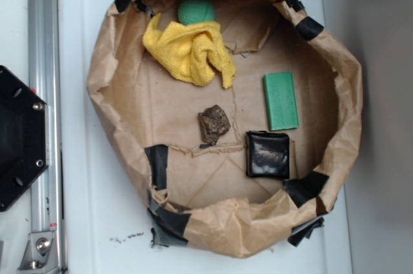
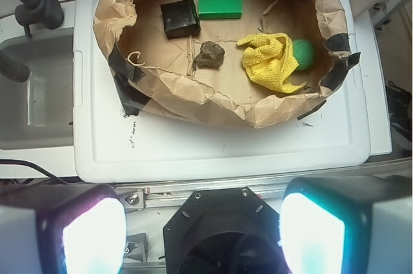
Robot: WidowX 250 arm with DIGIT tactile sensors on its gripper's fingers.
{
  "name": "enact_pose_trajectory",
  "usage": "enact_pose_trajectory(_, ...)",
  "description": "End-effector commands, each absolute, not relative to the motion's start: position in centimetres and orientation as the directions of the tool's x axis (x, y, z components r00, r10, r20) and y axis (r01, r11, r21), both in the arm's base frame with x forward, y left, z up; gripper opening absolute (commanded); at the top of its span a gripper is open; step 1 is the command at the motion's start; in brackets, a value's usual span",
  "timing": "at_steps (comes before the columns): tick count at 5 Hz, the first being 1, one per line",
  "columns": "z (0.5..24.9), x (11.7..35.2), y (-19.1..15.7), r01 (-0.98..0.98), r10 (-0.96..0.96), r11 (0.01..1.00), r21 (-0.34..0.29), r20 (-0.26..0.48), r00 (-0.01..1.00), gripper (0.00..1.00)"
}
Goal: Grab the black box.
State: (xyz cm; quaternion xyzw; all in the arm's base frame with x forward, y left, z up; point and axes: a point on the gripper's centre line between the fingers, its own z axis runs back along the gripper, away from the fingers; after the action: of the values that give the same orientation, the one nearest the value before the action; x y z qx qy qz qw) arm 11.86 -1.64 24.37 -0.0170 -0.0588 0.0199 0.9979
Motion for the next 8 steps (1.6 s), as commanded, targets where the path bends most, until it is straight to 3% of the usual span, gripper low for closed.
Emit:
enact_pose_trajectory(1, 24.4, 11.9, -1.6, -0.038, 0.042, 0.999, -0.036, 0.117, 0.992, 1.0)
enact_pose_trajectory(2, 22.6, 16.9, -2.7, -0.157, 0.176, 0.973, -0.17, 0.098, 0.98, 1.0)
enact_pose_trajectory(3, 20.7, 21.5, -3.0, -0.277, 0.292, 0.936, -0.217, 0.038, 0.956, 1.0)
enact_pose_trajectory(4, 18.5, 24.2, -3.3, -0.482, 0.507, 0.824, -0.298, 0.009, 0.862, 1.0)
enact_pose_trajectory(7, 18.5, 24.2, -3.3, -0.482, 0.507, 0.824, -0.298, 0.009, 0.862, 1.0)
enact_pose_trajectory(8, 17.5, 22.3, -2.2, -0.583, 0.646, 0.745, -0.324, 0.134, 0.751, 1.0)
